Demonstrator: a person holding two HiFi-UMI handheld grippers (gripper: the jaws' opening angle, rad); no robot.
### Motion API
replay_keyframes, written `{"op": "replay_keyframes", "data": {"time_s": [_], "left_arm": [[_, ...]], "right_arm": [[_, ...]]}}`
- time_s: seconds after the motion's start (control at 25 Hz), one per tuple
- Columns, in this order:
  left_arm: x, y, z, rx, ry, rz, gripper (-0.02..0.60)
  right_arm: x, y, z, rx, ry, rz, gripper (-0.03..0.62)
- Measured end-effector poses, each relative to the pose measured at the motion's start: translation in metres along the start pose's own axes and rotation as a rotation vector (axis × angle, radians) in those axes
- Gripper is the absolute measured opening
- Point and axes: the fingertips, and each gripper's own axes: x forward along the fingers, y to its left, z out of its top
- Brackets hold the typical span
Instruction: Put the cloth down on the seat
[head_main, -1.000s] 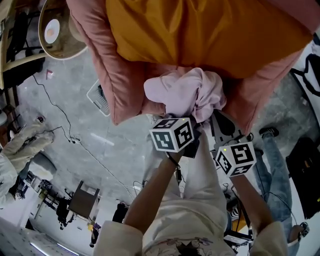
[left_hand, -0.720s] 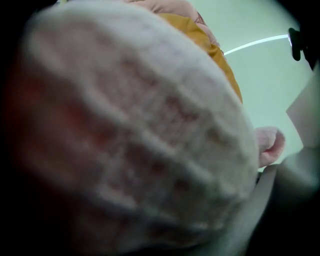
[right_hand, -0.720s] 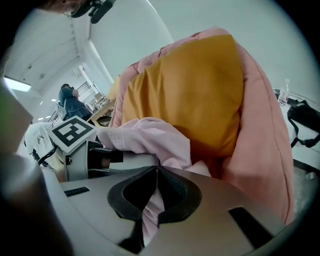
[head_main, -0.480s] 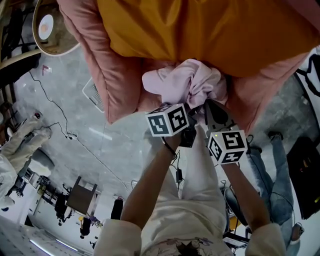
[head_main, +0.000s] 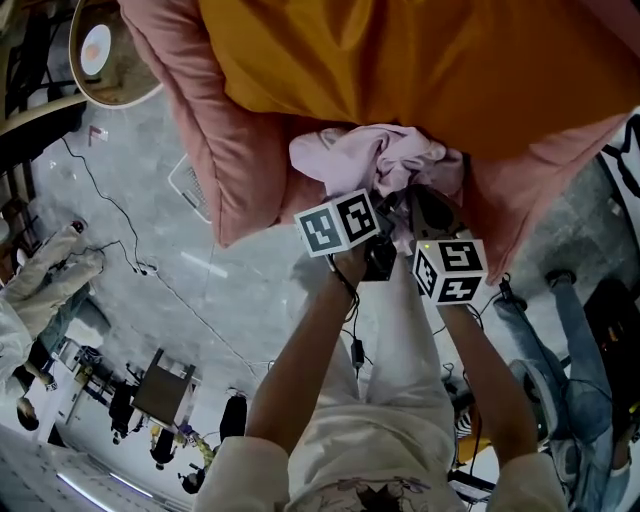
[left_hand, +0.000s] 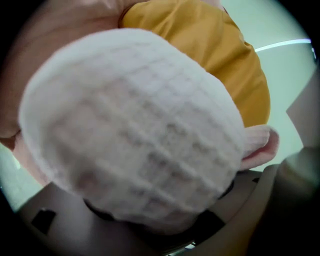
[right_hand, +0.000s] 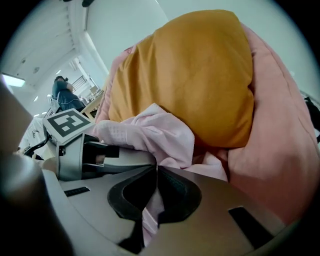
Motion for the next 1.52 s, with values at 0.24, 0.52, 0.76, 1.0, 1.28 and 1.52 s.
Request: {"op": "replay_keyframes", "data": {"time_s": [0.24, 0.52, 0.76, 1.0, 1.28, 1.52], "left_arm": [[-0.019, 0.012, -0.001, -0.191, -0.046, -0.070, 0.445], [-0.044, 0.018, 0.000, -0.129, -0.045, -0.061, 0.443], [-0.059, 0.018, 0.003, -0.105, -0.035, -0.076, 0.443], [-0.072, 0.013, 0.007, -0.122, -0.017, -0.105, 0.354], [-0.103, 0.010, 0.004, -0.077, 0.035, -0.113, 0.055], [-0.120, 0.011, 0.003, -0.028, 0.049, -0.095, 0.005]], "right_arm": [[0.012, -0.009, -0.007, 0.039, 0.005, -0.041, 0.025], [0.007, 0.000, -0.008, 0.001, 0.021, -0.048, 0.025], [0.000, 0.023, -0.015, -0.013, 0.027, -0.048, 0.025], [-0.010, 0.038, -0.010, -0.013, 0.005, -0.049, 0.025], [-0.029, 0.056, 0.001, -0.017, -0.020, -0.059, 0.025], [-0.042, 0.062, 0.001, -0.016, -0.031, -0.070, 0.025]]}}
